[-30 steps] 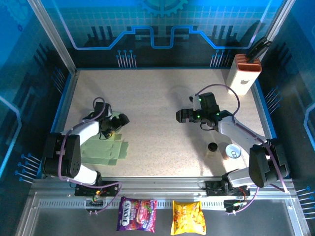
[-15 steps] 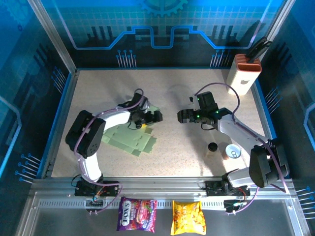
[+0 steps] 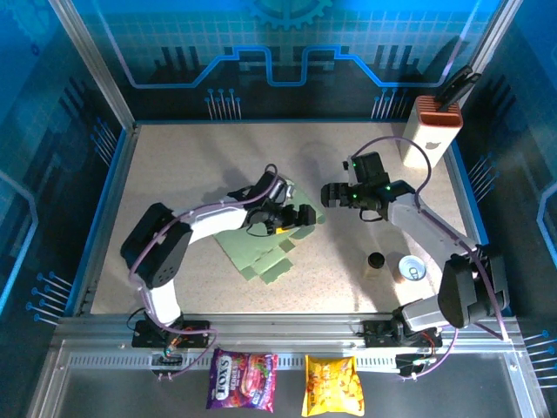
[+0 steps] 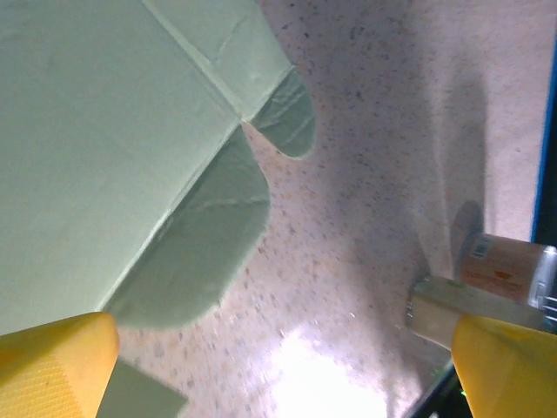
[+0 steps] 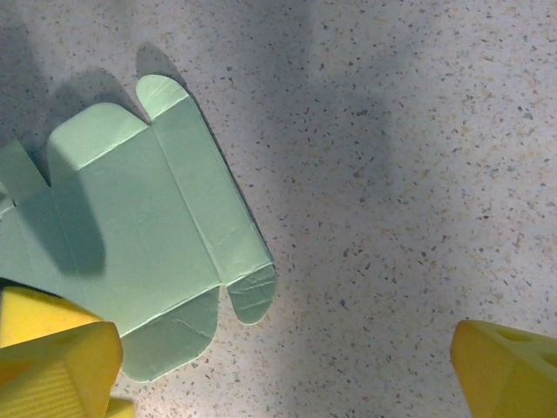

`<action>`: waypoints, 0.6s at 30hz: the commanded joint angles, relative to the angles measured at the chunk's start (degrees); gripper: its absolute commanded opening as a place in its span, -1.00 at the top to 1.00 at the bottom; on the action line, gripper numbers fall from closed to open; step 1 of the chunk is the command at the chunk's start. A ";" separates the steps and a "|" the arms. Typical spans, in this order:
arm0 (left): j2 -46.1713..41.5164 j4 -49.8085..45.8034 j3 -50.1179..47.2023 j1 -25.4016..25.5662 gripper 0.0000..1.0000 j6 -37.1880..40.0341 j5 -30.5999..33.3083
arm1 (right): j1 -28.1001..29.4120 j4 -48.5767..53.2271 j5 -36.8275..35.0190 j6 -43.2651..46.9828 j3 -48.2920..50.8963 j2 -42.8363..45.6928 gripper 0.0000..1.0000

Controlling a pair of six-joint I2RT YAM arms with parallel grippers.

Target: Fold the paper box

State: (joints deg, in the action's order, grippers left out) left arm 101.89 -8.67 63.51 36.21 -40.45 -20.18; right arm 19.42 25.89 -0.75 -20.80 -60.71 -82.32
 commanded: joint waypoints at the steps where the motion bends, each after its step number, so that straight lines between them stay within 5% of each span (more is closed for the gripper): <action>1: -7.05 -0.86 -5.04 -0.08 -0.98 -2.84 1.50 | -0.39 -0.78 8.52 0.50 -3.36 -3.70 -0.87; 13: -21.19 -1.49 -22.24 -0.09 -0.98 -8.69 7.03 | 4.49 -0.72 25.73 2.97 -18.84 -24.36 -0.67; 18: -23.47 -0.73 -25.94 -0.08 -0.98 -12.03 8.92 | 7.95 3.01 26.70 5.69 -26.18 -31.43 -0.67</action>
State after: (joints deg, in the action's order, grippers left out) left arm 80.44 -9.15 39.09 36.18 -49.41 -13.37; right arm 25.47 25.76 21.96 -17.32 -83.55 -111.35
